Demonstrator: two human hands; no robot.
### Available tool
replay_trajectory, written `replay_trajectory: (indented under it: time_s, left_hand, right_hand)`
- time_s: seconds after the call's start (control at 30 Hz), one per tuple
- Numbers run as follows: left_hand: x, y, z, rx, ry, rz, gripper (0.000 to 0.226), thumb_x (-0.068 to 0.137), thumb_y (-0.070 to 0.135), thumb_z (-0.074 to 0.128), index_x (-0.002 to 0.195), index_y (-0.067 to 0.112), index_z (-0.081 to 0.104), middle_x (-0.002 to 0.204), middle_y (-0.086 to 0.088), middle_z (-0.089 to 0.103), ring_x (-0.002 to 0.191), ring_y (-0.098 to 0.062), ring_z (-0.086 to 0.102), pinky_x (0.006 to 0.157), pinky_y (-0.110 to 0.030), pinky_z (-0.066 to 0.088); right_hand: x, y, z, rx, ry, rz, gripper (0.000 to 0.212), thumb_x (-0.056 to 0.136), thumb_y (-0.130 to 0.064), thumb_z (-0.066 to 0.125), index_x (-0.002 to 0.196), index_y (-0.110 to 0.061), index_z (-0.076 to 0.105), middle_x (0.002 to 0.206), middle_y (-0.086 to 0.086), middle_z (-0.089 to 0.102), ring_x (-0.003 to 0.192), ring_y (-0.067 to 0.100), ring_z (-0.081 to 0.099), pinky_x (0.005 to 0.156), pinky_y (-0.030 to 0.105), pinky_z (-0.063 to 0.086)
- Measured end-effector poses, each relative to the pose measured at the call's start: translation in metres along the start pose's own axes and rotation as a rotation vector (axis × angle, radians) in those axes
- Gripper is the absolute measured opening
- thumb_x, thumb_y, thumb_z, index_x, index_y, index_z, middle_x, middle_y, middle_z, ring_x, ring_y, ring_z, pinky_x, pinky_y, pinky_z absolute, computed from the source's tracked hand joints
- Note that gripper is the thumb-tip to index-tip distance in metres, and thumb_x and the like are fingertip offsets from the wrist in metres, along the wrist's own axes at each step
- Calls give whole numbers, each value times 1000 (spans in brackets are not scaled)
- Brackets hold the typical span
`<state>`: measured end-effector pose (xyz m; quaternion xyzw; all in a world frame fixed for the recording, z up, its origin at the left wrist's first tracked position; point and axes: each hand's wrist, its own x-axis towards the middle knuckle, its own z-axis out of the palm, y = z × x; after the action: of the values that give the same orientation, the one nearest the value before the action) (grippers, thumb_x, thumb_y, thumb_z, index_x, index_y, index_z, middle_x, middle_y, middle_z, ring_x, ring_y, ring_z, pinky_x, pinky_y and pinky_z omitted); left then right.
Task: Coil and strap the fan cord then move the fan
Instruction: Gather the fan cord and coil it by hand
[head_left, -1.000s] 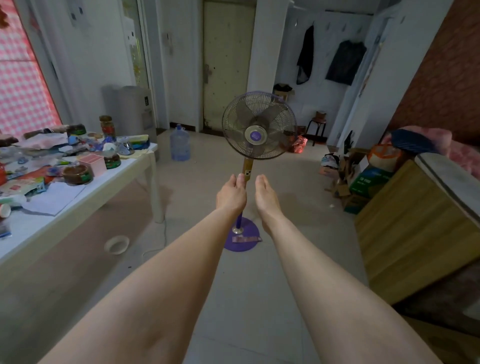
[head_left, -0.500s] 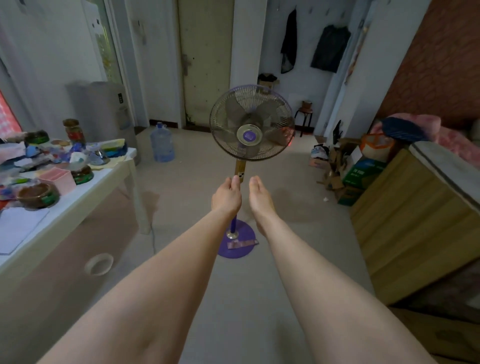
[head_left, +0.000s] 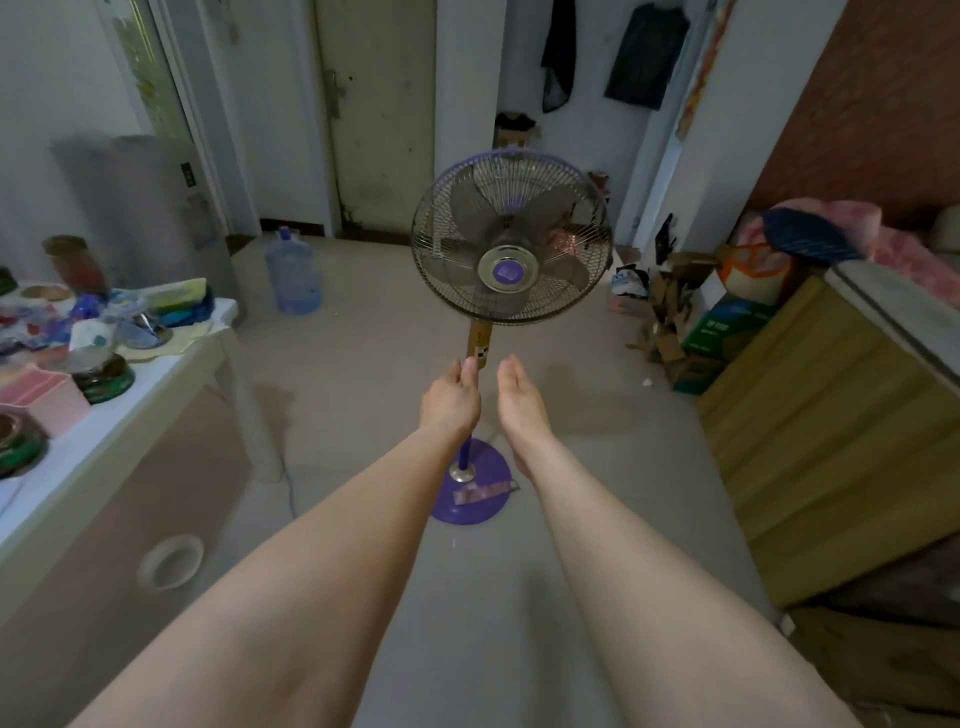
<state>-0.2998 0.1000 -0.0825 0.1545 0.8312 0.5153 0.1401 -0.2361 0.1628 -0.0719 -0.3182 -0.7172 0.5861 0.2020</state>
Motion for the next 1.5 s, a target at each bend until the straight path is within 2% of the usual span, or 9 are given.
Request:
replay_trajectory:
  time_s: [0.37, 0.53, 0.7, 0.87, 1.07, 1.1, 1.23, 1.43, 1.5]
  left_hand:
    - [110, -2, 26, 38, 23, -63, 52, 102, 43, 30, 140, 12, 47, 141, -18, 53, 132, -34, 47, 105, -34, 36]
    - [155, -7, 35, 9, 48, -121, 51, 101, 43, 31, 139, 13, 48, 144, -14, 51, 134, -32, 44, 106, -33, 33]
    - [196, -19, 39, 23, 40, -145, 53, 102, 41, 31, 142, 10, 44, 146, -15, 48, 137, -32, 41, 110, -33, 31]
    - [235, -41, 38, 74, 3, -157, 54, 102, 42, 31, 145, 10, 42, 148, -14, 46, 138, -30, 40, 112, -34, 30]
    - [275, -80, 44, 137, -66, -158, 55, 101, 43, 32, 142, 8, 45, 145, -16, 48, 135, -32, 43, 111, -35, 31]
    - [281, -88, 48, 133, -68, -159, 54, 101, 43, 32, 141, 9, 45, 146, -15, 48, 135, -31, 43, 109, -33, 31]
    - [306, -125, 70, 116, -54, -184, 54, 102, 43, 31, 144, 11, 42, 147, -12, 47, 137, -29, 42, 111, -32, 30]
    - [350, -201, 106, 154, 8, -189, 53, 102, 43, 31, 145, 15, 42, 148, -9, 47, 138, -28, 41, 112, -31, 29]
    - [362, -230, 117, 164, 17, -174, 53, 102, 42, 31, 145, 14, 41, 149, -9, 46, 139, -27, 40, 112, -31, 28]
  right_hand:
    - [123, 20, 20, -40, -78, 25, 51, 106, -34, 30, 154, -15, 27, 161, 5, 29, 148, 20, 27, 116, 28, 19]
    - [174, 27, 31, -49, -135, 51, 52, 105, -39, 30, 154, -20, 29, 160, 2, 32, 147, 21, 29, 121, 40, 22]
    - [208, 44, 51, -36, -148, 96, 53, 104, -43, 29, 153, -25, 29, 160, -1, 32, 147, 22, 30, 121, 38, 21]
    - [233, 59, 77, -12, -111, 135, 52, 104, -44, 29, 153, -28, 29, 159, 0, 33, 148, 27, 26, 121, 46, 19]
    - [264, 81, 110, 36, -62, 181, 52, 104, -42, 29, 153, -26, 29, 158, -1, 35, 146, 21, 31, 113, 28, 21]
    - [269, 87, 115, 38, -67, 199, 53, 103, -44, 29, 153, -28, 29, 158, -4, 35, 145, 20, 32, 114, 30, 21]
    - [290, 119, 127, -25, -112, 275, 56, 97, -59, 23, 151, -45, 23, 158, -16, 32, 145, 20, 31, 117, 59, 19]
    - [333, 202, 148, -33, -152, 327, 52, 91, -66, 22, 143, -57, 25, 154, -22, 34, 141, 20, 34, 109, 69, 24]
    - [345, 238, 158, -3, -150, 302, 55, 92, -65, 24, 145, -51, 28, 156, -17, 35, 141, 20, 34, 113, 58, 23]
